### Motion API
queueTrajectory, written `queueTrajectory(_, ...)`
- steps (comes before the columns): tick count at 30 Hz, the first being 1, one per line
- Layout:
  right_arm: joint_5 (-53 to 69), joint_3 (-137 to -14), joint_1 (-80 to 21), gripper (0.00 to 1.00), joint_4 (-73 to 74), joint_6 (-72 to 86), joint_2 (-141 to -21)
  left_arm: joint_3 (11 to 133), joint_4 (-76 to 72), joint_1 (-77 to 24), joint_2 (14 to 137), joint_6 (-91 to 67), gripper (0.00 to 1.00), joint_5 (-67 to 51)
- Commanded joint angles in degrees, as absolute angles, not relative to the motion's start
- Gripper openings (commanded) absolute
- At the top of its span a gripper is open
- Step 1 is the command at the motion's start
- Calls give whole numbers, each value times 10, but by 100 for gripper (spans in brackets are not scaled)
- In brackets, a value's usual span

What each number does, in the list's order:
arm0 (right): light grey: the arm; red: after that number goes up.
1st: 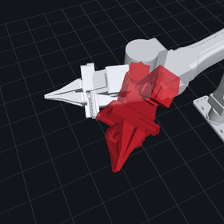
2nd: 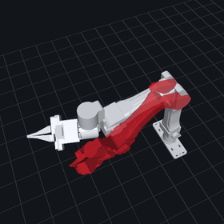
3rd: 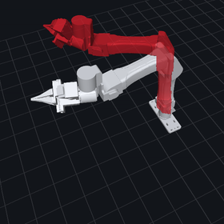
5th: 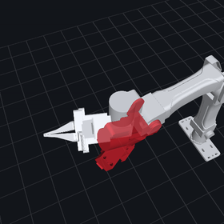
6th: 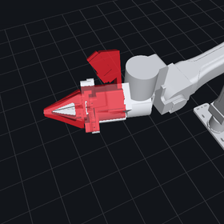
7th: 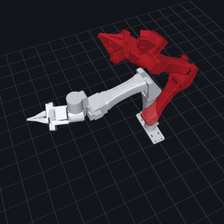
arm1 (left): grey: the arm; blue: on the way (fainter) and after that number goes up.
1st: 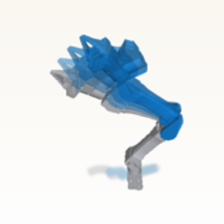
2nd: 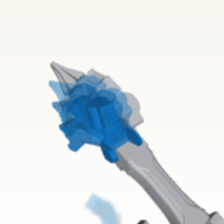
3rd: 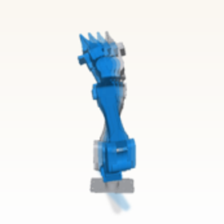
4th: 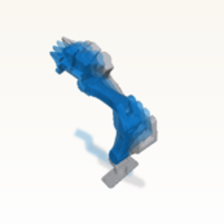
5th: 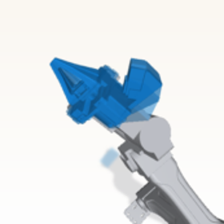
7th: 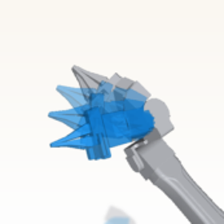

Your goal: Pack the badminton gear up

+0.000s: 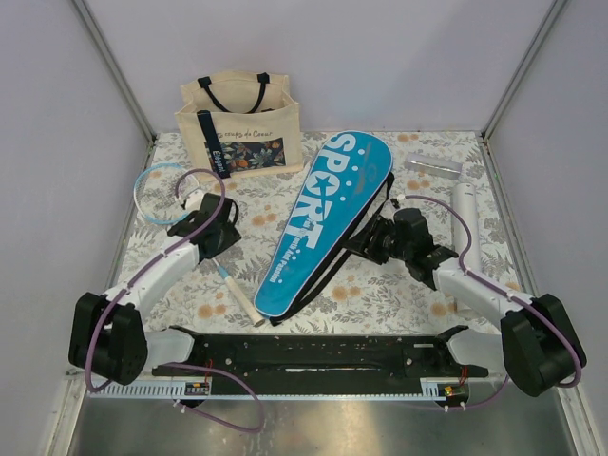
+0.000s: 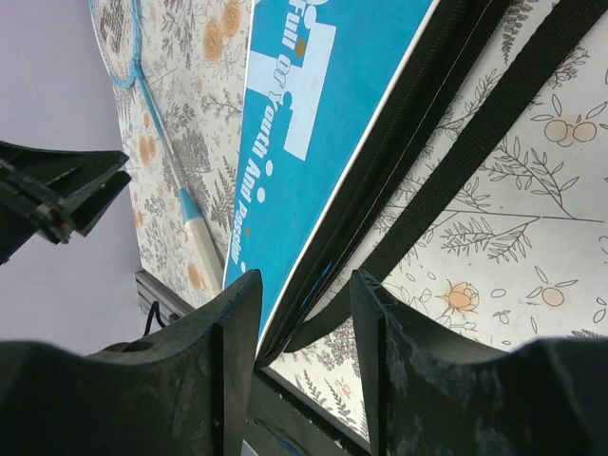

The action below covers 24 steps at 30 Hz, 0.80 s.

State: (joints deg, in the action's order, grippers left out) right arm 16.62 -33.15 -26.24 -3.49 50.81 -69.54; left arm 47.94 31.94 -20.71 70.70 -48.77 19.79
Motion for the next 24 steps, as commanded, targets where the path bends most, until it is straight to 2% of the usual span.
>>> queueTrajectory(1, 174, -323, -261, 51, -33, 487, -673, 452, 327, -164, 728, -531, 50, 207)
queueTrajectory(6, 177, -319, -262, 51, -30, 480, -664, 419, 296, -130, 759, -545, 49, 171)
queueTrajectory(17, 163, -337, -278, 51, -4, 467, -657, 371, 293, -120, 795, -606, 47, 142)
queueTrajectory(24, 149, -359, -317, 51, 20, 473, -657, 349, 291, -114, 774, -621, 29, 125)
